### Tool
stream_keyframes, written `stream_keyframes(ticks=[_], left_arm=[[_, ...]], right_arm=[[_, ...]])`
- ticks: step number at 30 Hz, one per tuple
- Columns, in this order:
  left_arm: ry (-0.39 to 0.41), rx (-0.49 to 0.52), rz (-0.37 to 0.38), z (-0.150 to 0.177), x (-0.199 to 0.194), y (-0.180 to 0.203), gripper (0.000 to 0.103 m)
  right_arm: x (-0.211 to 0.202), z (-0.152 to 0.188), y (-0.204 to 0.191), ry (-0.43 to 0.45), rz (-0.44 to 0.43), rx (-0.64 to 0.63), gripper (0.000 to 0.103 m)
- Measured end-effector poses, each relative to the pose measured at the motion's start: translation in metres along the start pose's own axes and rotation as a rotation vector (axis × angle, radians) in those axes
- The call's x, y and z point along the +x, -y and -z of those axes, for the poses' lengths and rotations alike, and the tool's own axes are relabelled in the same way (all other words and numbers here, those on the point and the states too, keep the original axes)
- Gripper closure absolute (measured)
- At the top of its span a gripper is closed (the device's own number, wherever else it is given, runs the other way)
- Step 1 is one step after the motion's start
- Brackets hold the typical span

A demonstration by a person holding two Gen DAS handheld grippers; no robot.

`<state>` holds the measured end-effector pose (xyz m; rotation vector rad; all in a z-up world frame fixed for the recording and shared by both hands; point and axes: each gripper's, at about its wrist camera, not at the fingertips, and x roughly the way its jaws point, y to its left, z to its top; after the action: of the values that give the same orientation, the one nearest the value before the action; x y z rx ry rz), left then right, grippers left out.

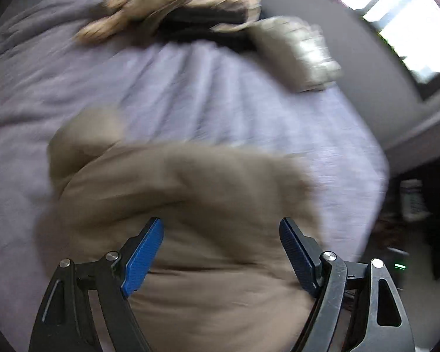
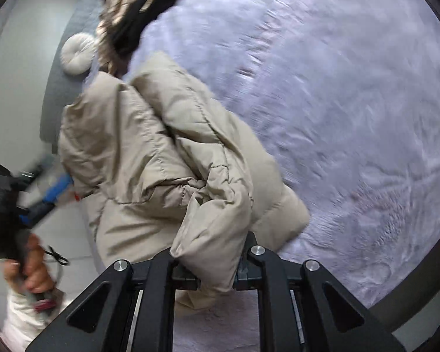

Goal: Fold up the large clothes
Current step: 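Lay the folded jacket on the bed and open both grippers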

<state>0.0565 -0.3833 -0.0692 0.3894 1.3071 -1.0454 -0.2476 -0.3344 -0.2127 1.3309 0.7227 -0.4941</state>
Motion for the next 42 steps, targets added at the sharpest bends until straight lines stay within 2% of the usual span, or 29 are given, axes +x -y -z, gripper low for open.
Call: stream_keyframes(ticks=[4,7,9,12,14,15,17,20,23,25,27,31,34,39,42], left_arm=[[-0.008,-0.055,-0.022,0.006,0.031,-0.026,0.022],[-0.017,-0.016,-0.066,0.003,0.058,-0.011,0.022],[-0.046,0.029,-0.091,-0.002,0.069,0.005,0.017],[-0.062,0.070,-0.121,-0.002,0.078,0.007,0.017],[-0.067,0.058,-0.124,-0.003,0.086,0.006,0.017],[-0.067,0.052,-0.125,-0.003,0.086,0.005,0.017],[-0.066,0.048,-0.128,-0.002,0.085,0.005,0.017],[-0.064,0.048,-0.131,-0.002,0.083,0.005,0.017],[-0.060,0.051,-0.135,-0.001,0.080,0.004,0.017],[-0.057,0.053,-0.138,0.001,0.079,0.005,0.017],[-0.054,0.052,-0.138,0.002,0.078,0.005,0.017],[-0.048,0.052,-0.148,0.003,0.077,0.005,0.017],[-0.045,0.049,-0.157,0.005,0.074,0.005,0.017],[-0.005,0.045,-0.166,0.011,0.053,0.003,0.017],[0.041,0.037,-0.143,0.023,0.022,-0.004,0.017]], right_arm=[[0.009,-0.003,0.014,-0.019,-0.031,0.022,0.088],[0.016,-0.012,0.023,-0.017,-0.022,0.015,0.088],[0.018,-0.011,0.032,-0.022,-0.042,0.035,0.087],[0.013,-0.013,0.039,-0.048,-0.072,0.073,0.087],[0.007,-0.015,0.035,-0.061,-0.058,0.061,0.084],[0.004,-0.017,0.031,-0.067,-0.044,0.049,0.078],[-0.009,-0.018,0.024,-0.066,0.003,0.021,0.074],[-0.033,-0.023,0.016,-0.004,0.075,-0.032,0.070],[-0.064,-0.032,0.013,0.103,0.150,-0.035,0.070],[-0.078,-0.038,0.002,0.150,0.154,-0.069,0.071],[-0.080,-0.042,-0.017,0.158,0.133,-0.134,0.072],[-0.056,-0.035,-0.067,0.102,0.143,-0.341,0.073],[-0.025,-0.026,-0.084,0.039,0.184,-0.419,0.073],[0.014,-0.028,-0.074,-0.018,0.272,-0.462,0.073],[0.027,-0.029,-0.071,-0.031,0.297,-0.469,0.071]])
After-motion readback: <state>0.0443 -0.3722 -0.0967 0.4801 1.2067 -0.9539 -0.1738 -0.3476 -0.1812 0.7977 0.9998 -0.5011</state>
